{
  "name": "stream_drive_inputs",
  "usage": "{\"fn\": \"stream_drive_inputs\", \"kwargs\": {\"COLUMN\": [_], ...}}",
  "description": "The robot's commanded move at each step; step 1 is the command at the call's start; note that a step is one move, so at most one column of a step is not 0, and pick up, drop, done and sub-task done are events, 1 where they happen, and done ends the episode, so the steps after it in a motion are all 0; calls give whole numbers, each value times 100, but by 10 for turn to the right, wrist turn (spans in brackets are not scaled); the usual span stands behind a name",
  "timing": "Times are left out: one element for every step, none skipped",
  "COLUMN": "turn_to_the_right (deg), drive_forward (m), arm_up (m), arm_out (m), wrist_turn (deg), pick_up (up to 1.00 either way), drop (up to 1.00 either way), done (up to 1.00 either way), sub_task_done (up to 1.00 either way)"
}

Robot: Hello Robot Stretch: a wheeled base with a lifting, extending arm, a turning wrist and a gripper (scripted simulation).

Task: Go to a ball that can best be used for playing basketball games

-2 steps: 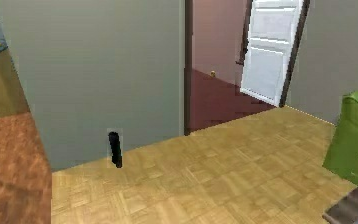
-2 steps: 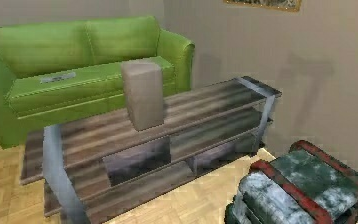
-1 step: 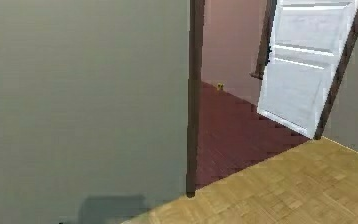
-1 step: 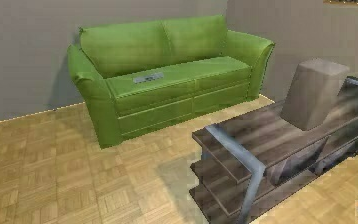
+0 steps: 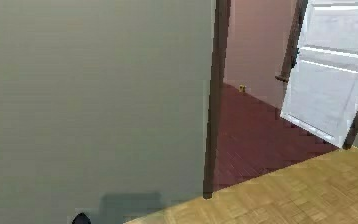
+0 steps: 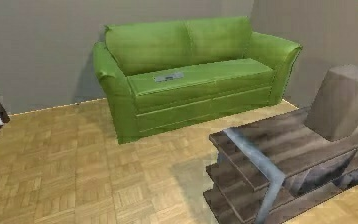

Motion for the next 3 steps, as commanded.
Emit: {"fn": "stream_drive_inputs", "kwargs": {"turn_to_the_right": [0, 420, 30], "drive_forward": [30, 0, 0], "arm_up": [0, 0, 0], "arm_out": [0, 0, 0], "wrist_turn": [0, 0, 0], "pick_up": [0, 0, 0], "drop": [0, 0, 0], "done": [0, 0, 0], "sub_task_done": [0, 0, 0]}}
